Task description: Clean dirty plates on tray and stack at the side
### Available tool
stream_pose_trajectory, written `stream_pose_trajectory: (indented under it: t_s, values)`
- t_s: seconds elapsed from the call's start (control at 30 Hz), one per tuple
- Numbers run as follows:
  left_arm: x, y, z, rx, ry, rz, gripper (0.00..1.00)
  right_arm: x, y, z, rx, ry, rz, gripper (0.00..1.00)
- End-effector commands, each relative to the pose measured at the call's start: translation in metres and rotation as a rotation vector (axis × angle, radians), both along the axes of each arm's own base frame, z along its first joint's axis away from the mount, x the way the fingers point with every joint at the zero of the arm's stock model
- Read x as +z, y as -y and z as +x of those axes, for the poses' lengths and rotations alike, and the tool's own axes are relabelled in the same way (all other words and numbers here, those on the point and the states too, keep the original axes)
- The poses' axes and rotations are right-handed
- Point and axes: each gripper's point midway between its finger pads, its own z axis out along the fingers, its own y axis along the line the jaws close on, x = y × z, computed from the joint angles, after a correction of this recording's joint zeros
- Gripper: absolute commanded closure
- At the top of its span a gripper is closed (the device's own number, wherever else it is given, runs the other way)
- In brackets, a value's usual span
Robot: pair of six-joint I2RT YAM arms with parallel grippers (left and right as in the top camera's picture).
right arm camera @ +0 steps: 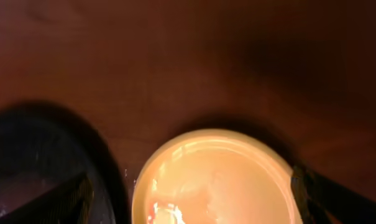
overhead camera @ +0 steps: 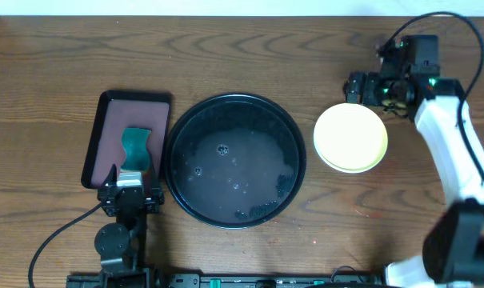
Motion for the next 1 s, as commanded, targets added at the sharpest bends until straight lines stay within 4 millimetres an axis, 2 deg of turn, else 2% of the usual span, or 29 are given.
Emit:
stream_pose_trajectory:
  t_s: [0.0, 0.13, 0.3, 0.43, 0.6, 0.83, 0.97]
  values:
    - [-0.016, 0.001, 0.0, -0.007, -0.036, 0.008, 0.24, 0.038, -0.027, -0.018, 0.196, 0.212, -0.135, 0.01]
    - [-0.016, 0.001, 0.0, -0.007, -0.036, 0.008, 0.24, 0.068, -0.037, -0.045, 0.232, 0.447, -0.262, 0.01]
    - [-0.016, 0.001, 0.0, -0.007, -0.036, 0.008, 0.24, 0.08, -0.026, -0.095, 0.181, 0.658, -0.264, 0.01]
    - [-0.016, 0.001, 0.0, -0.007, -0.036, 0.008, 0.24, 0.068, -0.016, -0.136, 0.157, 0.801, -0.248, 0.01]
    - [-0.016, 0.001, 0.0, -0.007, -0.036, 0.008, 0.24, 0.041, -0.005, -0.169, 0.125, 0.903, -0.245, 0.01]
    - [-0.016, 0.001, 0.0, -0.007, -0.036, 0.008, 0.24, 0.005, -0.01, -0.187, 0.158, 0.94, -0.224, 0.01]
    - [-0.016, 0.001, 0.0, -0.007, -0.036, 0.008, 0.24, 0.001, -0.015, -0.191, 0.189, 0.926, -0.208, 0.01]
